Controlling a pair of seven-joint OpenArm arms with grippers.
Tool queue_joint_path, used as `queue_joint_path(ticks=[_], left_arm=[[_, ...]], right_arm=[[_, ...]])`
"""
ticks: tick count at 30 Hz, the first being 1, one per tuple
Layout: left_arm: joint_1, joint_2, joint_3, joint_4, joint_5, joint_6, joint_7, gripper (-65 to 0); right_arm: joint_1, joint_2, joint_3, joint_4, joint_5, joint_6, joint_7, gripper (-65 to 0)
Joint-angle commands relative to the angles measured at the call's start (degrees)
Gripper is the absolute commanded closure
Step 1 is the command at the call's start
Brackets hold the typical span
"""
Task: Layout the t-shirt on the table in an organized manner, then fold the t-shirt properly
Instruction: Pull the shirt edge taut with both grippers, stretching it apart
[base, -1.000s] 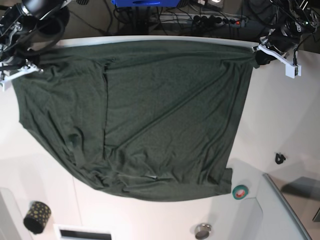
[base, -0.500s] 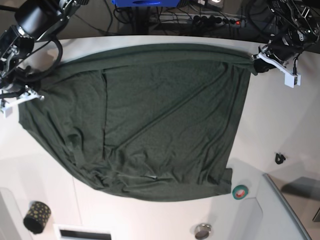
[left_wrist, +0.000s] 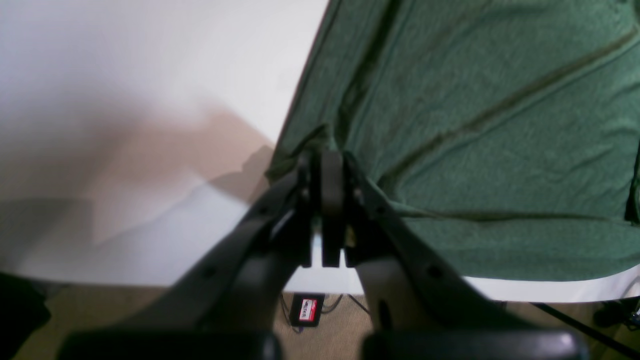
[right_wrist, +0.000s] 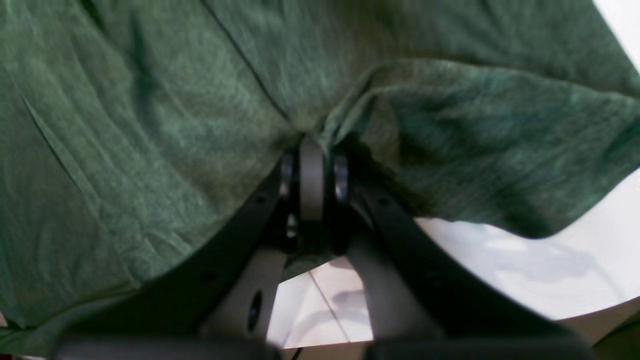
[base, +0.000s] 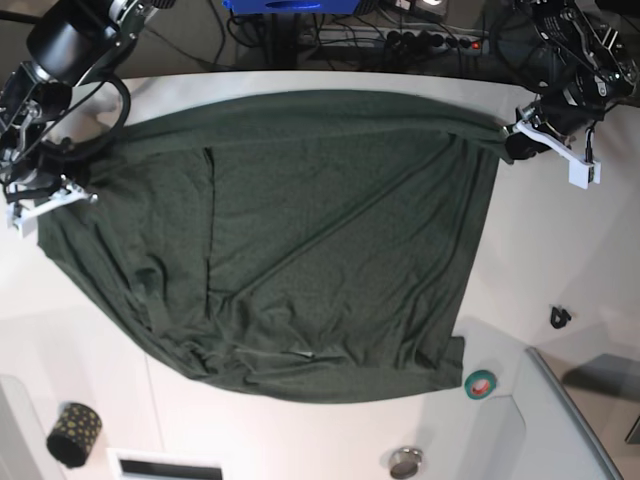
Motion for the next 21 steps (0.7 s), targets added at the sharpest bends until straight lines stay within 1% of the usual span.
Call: queue_joint_path(ticks=[1,3,5,7,11,21], left_arm=[[-0.88,-0.59,-0.25,0.89,-0.51,-0.13,-0.96,0.0],[-1.58,-0.59,-0.25,0.54,-0.51,0.14,-0.96,0.0],[-2.02,-0.59,-0.25,-0.07,-0.51,1.81,-0.96,0.0],[-2.11,-0.59,-0.17,-0.42,-0.51,3.39,-1.14,0.0],[-2.02,-0.59,0.27,-0.34,-0.51,3.48,-3.69,0.0],[-2.02,-0.59,0.45,-0.34,-0.51,3.48,-3.69,0.0]], right_arm=[[0.8,0.75,0.11,0.76,0.51,-0.05,1.14,-0.6],[0.71,0.83,0.2,0.76,0.42,-0.14,2.01,-0.6],[0.53,0.83,0.2,0.76,0.42,-2.16,2.98,-0.6],[0.45,0.83,-0.06,0.76,0.42,-3.22,3.95,-0.6],[0.45,0.83,0.2,0.76,0.42,-3.39,4.3,-0.6],[-0.17,0.83,0.2,0.76,0.42,-3.48,4.39,-0.6]])
